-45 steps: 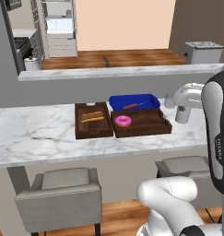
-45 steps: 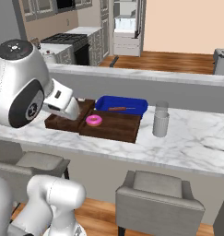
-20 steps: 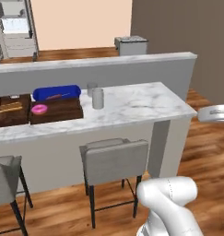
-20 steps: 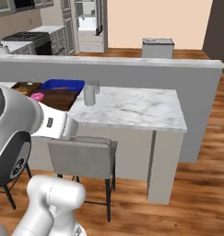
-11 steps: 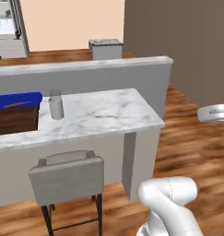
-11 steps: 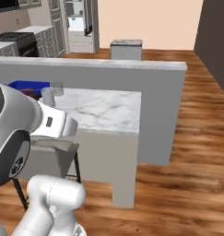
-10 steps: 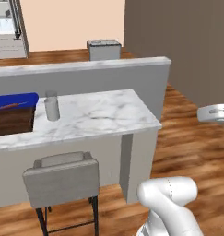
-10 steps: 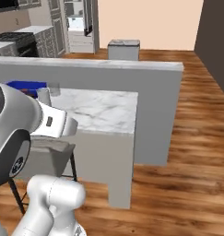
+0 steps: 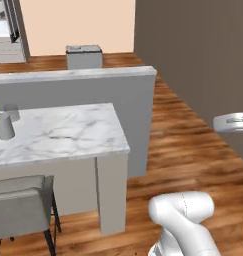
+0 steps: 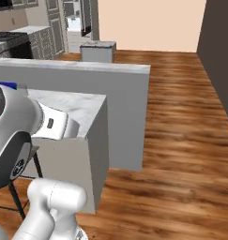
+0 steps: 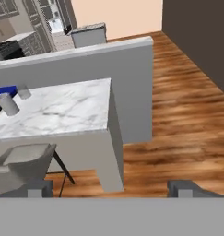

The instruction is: Take the donuts from the fridge and place them on the empty tray on the dining counter.

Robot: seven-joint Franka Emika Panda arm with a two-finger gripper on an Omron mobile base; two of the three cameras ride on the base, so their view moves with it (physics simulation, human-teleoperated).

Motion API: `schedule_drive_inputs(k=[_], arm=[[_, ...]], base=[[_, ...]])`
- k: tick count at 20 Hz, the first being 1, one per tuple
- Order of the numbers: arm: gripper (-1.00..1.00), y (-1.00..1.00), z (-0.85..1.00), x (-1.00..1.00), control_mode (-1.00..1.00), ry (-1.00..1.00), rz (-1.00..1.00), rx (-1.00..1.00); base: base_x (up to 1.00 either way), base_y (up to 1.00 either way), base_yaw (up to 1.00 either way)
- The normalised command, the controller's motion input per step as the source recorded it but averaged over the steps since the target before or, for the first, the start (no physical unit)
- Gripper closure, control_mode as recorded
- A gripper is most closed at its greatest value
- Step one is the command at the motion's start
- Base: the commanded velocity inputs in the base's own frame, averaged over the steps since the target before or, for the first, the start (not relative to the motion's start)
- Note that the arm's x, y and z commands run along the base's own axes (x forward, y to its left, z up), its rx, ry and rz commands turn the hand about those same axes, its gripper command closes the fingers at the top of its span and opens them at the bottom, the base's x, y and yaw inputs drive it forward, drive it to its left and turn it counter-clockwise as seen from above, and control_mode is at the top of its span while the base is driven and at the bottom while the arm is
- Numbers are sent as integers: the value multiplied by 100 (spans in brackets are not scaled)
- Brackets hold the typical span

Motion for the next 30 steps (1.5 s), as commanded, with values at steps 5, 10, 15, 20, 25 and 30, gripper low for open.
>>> schedule_drive_inputs(k=[5, 10, 15, 20, 25, 30], arm=[[-100, 0, 0, 0, 100, 0, 0, 0], [-100, 0, 0, 0, 100, 0, 0, 0], [-100, 0, 0, 0, 100, 0, 0, 0], [-100, 0, 0, 0, 100, 0, 0, 0], [-100, 0, 0, 0, 100, 0, 0, 0], [-100, 0, 0, 0, 100, 0, 0, 0]], base=[[-1, -100, 3], [59, -100, 2], [100, -96, 26], [100, -71, 13], [100, -59, 3], [100, -6, -32]])
